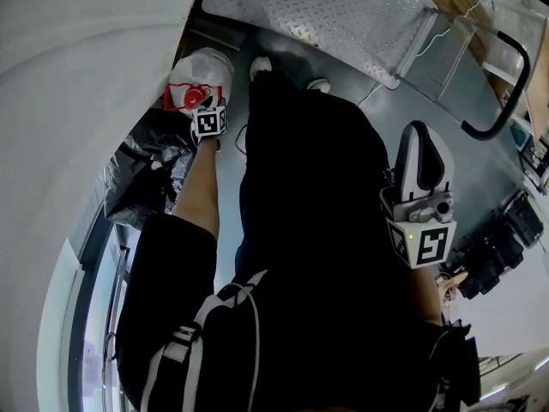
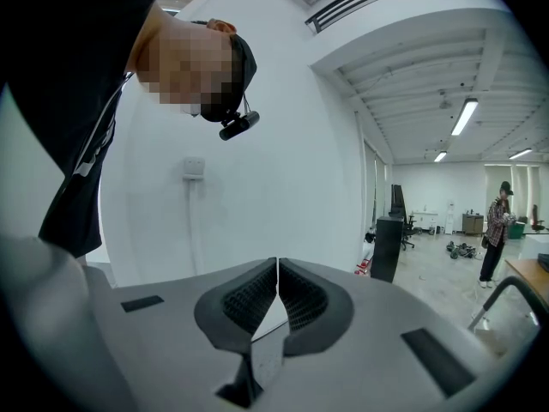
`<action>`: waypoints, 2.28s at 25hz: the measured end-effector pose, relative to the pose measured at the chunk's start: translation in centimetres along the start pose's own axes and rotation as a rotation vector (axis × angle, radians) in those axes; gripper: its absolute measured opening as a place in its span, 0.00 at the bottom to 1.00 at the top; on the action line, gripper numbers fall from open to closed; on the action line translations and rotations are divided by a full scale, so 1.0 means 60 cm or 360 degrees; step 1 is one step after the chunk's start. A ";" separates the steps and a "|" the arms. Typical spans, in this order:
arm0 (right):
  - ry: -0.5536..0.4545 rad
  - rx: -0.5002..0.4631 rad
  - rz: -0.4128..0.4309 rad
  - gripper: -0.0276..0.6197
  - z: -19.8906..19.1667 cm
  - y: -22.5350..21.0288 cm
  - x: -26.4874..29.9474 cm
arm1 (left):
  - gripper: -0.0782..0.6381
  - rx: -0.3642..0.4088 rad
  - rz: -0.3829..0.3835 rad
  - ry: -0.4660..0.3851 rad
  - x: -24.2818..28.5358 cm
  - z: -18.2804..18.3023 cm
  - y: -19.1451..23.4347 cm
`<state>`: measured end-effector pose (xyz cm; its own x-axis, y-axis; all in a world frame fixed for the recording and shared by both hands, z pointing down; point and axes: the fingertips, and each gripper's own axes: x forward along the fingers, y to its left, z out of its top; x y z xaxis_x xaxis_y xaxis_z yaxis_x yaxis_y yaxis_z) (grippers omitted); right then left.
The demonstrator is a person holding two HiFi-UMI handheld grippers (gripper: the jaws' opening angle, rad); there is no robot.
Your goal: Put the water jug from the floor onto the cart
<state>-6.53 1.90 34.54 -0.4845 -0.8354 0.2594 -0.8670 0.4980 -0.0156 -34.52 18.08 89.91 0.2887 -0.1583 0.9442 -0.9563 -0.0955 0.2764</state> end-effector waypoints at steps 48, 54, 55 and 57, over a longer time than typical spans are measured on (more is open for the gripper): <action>-0.0074 0.0116 -0.0071 0.07 0.048 -0.002 0.018 | 0.17 -0.0185 -0.0053 0.0178 -0.115 0.010 0.011; -0.0136 0.0159 -0.0176 0.07 0.056 -0.050 0.001 | 0.17 -0.0026 -0.0071 0.0194 -0.145 0.048 -0.045; -0.0150 0.0162 -0.0206 0.07 0.060 -0.065 -0.003 | 0.17 -0.0003 -0.0072 0.0203 -0.147 0.056 -0.052; -0.0175 0.0186 -0.0277 0.07 0.066 -0.093 -0.012 | 0.17 0.0043 -0.0083 0.0224 -0.152 0.072 -0.060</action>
<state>-1.79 -1.21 30.61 -0.3305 -0.9300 0.1611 -0.9431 0.3190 -0.0932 -33.49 15.59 79.54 0.3267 -0.0133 0.9450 -0.9380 -0.1268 0.3225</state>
